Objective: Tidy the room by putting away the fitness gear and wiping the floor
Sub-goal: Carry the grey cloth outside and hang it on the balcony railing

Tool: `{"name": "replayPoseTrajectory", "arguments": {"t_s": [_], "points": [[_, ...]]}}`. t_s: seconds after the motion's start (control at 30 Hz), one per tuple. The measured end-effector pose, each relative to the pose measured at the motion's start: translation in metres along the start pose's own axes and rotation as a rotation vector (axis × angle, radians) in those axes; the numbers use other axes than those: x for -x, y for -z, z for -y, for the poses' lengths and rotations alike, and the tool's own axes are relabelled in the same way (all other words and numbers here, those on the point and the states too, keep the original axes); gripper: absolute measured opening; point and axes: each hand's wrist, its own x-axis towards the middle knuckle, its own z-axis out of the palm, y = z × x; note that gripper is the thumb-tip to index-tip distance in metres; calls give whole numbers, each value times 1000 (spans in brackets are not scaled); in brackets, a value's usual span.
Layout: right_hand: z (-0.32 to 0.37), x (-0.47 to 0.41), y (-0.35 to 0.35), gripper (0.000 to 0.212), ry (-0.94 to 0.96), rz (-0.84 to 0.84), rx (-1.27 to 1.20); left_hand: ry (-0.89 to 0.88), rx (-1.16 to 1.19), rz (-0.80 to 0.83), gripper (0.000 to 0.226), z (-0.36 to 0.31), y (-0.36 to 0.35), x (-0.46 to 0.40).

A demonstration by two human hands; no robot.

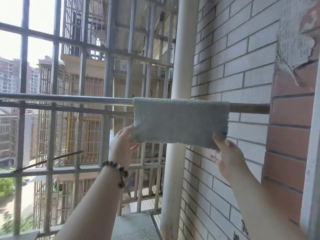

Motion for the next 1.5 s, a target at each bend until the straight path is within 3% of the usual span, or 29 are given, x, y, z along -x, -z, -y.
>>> {"name": "replayPoseTrajectory", "arguments": {"t_s": [0.1, 0.23, 0.33, 0.4, 0.5, 0.57, 0.8, 0.9, 1.07, 1.2, 1.4, 1.5], "points": [[26, -3, -7, 70, 173, 42, 292, -31, -311, 107, 57, -18, -11, -4], [41, -20, -8, 27, 214, 42, 358, -86, -444, 63, 24, -30, -22, -16], [42, -31, -3, 38, 228, -75, 370, -84, -405, 29, 11, -35, -17, -22], [36, -32, -2, 34, 255, -84, 426, -80, -368, 47, 8, -33, -15, -21], [22, -29, 0, 19, 222, 5, 412, -31, -435, 91, 14, -25, -12, -15], [13, -26, 3, 21, 173, 42, 377, 0, -503, 81, 16, -19, -9, -11], [9, -20, 11, 29, 267, -55, 523, -113, -594, -34, 18, -14, -3, -3], [7, -10, 9, 32, 191, 30, 468, -102, -662, -51, 26, -6, -3, 7], [-9, 14, 23, 36, 45, 76, 511, -189, -974, -5, 39, 7, 4, 58], [-21, 52, 34, 44, 159, 107, 780, -221, -1158, -9, 48, 18, 15, 101], [-46, 122, 53, 31, 246, 233, 850, -408, -1447, 46, 45, 35, 24, 173], [-75, 147, 72, 26, 291, 271, 891, -376, -1599, 57, 55, 54, 37, 208]]}}
